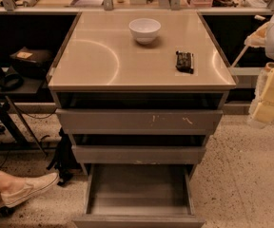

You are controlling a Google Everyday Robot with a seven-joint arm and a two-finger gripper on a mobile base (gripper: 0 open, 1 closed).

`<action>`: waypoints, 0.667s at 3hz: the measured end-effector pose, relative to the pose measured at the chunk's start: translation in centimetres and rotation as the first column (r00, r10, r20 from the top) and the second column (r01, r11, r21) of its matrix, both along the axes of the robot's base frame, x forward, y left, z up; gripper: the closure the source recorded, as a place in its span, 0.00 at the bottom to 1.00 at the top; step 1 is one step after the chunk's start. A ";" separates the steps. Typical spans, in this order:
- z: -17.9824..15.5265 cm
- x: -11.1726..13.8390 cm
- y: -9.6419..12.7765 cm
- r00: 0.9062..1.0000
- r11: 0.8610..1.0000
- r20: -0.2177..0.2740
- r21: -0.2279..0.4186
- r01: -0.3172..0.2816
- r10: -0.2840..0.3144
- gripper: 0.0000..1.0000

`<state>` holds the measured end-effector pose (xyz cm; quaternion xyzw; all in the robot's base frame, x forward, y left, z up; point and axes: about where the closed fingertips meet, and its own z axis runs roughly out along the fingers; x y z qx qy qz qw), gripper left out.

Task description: Place rxbar chocolate into bottom drawer

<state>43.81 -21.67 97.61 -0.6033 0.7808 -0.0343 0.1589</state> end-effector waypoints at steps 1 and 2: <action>0.0 0.0 0.0 1.000 1.000 0.000 0.000 0.000 0.000 0.00; -3.1 1.0 0.1 0.994 0.995 -0.104 0.096 -0.025 0.035 0.00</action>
Offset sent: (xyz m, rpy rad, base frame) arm 0.0301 -0.0021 -0.0979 0.3356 0.3985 0.1049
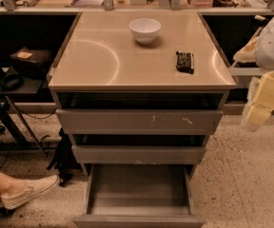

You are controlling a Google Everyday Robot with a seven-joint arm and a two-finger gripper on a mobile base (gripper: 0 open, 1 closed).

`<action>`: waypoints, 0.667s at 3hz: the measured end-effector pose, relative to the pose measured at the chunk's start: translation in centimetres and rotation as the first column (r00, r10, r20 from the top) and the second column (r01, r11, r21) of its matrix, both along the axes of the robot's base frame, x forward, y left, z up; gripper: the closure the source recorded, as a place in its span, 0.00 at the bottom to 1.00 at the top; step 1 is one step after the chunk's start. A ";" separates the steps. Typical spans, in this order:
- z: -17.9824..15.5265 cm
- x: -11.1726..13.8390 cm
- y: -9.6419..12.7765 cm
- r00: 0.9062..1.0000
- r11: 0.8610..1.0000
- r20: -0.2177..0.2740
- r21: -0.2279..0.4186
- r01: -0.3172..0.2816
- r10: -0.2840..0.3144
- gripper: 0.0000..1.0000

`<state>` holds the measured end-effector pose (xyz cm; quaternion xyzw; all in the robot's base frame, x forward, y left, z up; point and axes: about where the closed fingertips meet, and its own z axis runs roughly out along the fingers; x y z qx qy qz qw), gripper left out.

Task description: Place rxbar chocolate into bottom drawer

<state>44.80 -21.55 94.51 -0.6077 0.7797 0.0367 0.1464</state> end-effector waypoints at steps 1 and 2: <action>-5.4 4.4 1.0 0.992 0.986 -0.100 0.157 -0.056 0.072 0.00; -10.4 12.4 2.7 0.991 0.974 -0.108 0.220 -0.055 0.081 0.00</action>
Offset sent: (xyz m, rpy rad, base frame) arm 0.2631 0.0436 -0.2583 0.3054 0.2691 0.0499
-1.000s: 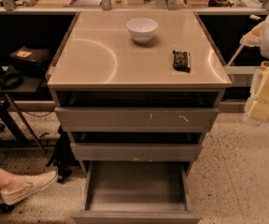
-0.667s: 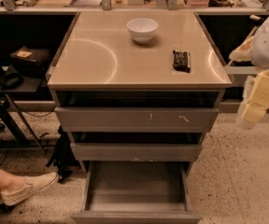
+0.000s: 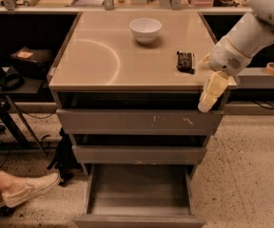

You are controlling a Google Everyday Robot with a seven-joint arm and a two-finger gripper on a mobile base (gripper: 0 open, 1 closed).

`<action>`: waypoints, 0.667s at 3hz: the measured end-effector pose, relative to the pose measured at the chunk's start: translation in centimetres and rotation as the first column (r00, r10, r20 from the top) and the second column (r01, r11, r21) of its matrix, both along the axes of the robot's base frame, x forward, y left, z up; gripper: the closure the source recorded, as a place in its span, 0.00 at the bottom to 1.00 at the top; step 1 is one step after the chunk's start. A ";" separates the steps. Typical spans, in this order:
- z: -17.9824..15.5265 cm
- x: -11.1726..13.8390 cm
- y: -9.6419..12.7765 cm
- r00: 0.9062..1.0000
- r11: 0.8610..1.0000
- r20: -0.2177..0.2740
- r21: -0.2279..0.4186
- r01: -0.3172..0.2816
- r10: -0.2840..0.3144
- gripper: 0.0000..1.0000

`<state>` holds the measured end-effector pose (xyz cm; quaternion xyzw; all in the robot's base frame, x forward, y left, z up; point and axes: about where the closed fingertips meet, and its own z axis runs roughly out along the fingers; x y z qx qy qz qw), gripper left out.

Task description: Place rxbar chocolate into bottom drawer

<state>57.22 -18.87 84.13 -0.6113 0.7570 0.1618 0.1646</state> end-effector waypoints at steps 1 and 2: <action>-5.1 9.0 0.3 0.995 0.995 0.013 -0.019 0.102 -0.102 0.00; -5.9 10.2 0.3 0.993 0.993 0.005 -0.020 0.118 -0.118 0.00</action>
Offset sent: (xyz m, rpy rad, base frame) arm 0.0801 0.0029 -0.0430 -0.0167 -0.0146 -0.0882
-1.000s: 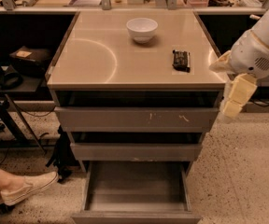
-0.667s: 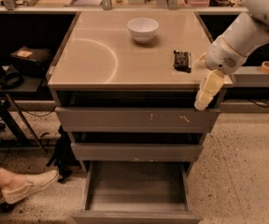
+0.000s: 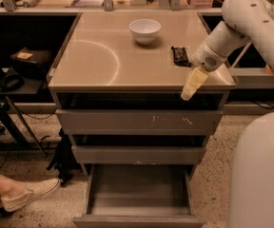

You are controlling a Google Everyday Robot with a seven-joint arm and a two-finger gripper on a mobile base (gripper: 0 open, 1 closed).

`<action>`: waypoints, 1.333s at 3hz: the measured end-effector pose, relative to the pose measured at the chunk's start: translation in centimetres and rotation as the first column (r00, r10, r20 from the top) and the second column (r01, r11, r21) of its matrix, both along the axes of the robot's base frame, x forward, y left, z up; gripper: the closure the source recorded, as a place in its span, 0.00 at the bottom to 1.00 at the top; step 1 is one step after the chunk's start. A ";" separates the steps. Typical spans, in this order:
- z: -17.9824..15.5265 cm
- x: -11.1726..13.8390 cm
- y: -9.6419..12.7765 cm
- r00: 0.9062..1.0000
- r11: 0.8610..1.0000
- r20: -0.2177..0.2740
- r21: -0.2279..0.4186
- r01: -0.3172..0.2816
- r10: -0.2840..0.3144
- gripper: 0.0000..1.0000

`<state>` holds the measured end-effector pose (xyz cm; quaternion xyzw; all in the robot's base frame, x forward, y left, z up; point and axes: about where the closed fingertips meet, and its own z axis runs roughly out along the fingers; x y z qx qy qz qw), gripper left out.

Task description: Place rxbar chocolate into bottom drawer

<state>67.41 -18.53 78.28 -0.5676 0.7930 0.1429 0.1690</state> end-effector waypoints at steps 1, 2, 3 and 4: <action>2.0 1.4 -2.5 0.991 0.993 0.074 0.037 0.112 -0.114 0.00; 9.6 3.2 -6.4 0.931 0.962 0.250 0.130 0.241 -0.267 0.00; 9.6 3.2 -6.4 0.931 0.962 0.250 0.130 0.241 -0.267 0.00; 8.0 5.4 -4.0 0.914 0.926 0.211 0.228 0.300 -0.348 0.00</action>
Offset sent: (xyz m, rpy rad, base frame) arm 0.0358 -0.1377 0.2246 0.1746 -0.5358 -0.4639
